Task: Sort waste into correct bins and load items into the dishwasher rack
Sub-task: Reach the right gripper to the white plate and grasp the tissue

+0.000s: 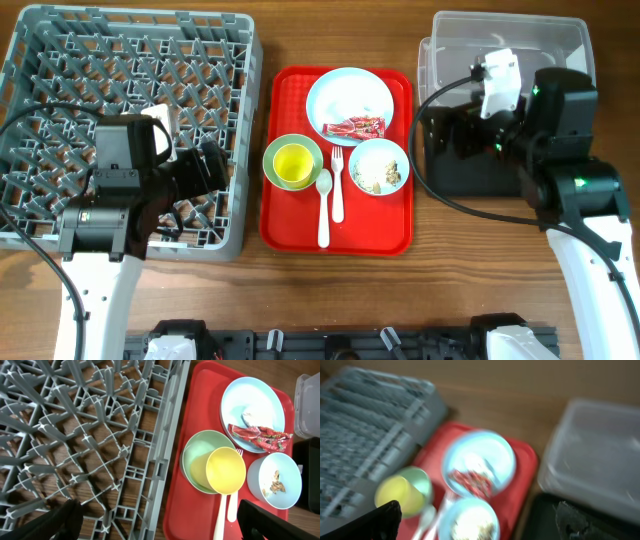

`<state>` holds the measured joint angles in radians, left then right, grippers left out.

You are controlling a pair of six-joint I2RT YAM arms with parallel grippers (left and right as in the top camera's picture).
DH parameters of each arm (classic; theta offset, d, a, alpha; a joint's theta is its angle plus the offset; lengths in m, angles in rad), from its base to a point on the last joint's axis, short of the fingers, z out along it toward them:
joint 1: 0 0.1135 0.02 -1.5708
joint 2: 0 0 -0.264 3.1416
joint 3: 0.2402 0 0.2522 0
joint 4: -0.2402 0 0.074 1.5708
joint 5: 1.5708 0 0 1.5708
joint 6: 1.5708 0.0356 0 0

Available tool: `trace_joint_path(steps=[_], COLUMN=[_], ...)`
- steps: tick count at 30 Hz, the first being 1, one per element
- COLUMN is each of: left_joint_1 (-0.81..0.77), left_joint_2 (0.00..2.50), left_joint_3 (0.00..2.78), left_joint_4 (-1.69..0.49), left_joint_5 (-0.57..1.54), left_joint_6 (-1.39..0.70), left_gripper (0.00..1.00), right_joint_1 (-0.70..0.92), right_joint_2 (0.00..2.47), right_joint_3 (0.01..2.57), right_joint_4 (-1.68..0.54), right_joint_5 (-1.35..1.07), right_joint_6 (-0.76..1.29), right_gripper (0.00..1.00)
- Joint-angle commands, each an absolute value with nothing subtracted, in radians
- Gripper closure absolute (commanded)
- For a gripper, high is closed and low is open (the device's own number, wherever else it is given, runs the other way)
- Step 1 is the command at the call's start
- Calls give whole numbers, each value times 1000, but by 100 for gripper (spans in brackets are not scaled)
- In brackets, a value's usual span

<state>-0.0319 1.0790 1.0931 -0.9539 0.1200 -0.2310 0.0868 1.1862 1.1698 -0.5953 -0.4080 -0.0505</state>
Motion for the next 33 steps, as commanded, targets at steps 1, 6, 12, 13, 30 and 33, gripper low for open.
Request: trace_joint_path(steps=[1,6,12,13,30,33], left_joint_1=[-36,-36,-36,-36,-36,-36], left_joint_2=[1081,1081,1081,1081,1081,1081], left_joint_3=[1110,1110,1110,1110,1110,1110], left_joint_4=[-955,-955,-955,-955,-955,-955], left_joint_5=[141,141,141,141,141,141], left_joint_6=[-244,-245,-244,-244,-244,-244], left_gripper=[0,0,0,0,0,0], right_joint_1=[173,313,393,396,397,398], right_joint_2=[1248,1381,1605,1634,2057,2093], right_joint_3=[1193,1237,1435,1459,1560,1560], right_joint_4=[-555,-544,-645,-659,-515,-502], right_joint_5=[-517,-332,-176,-163,-110,-101], right_joint_6=[-93,-105,-81,-69,91,120], right_gripper=[3,5,3,4,23,29])
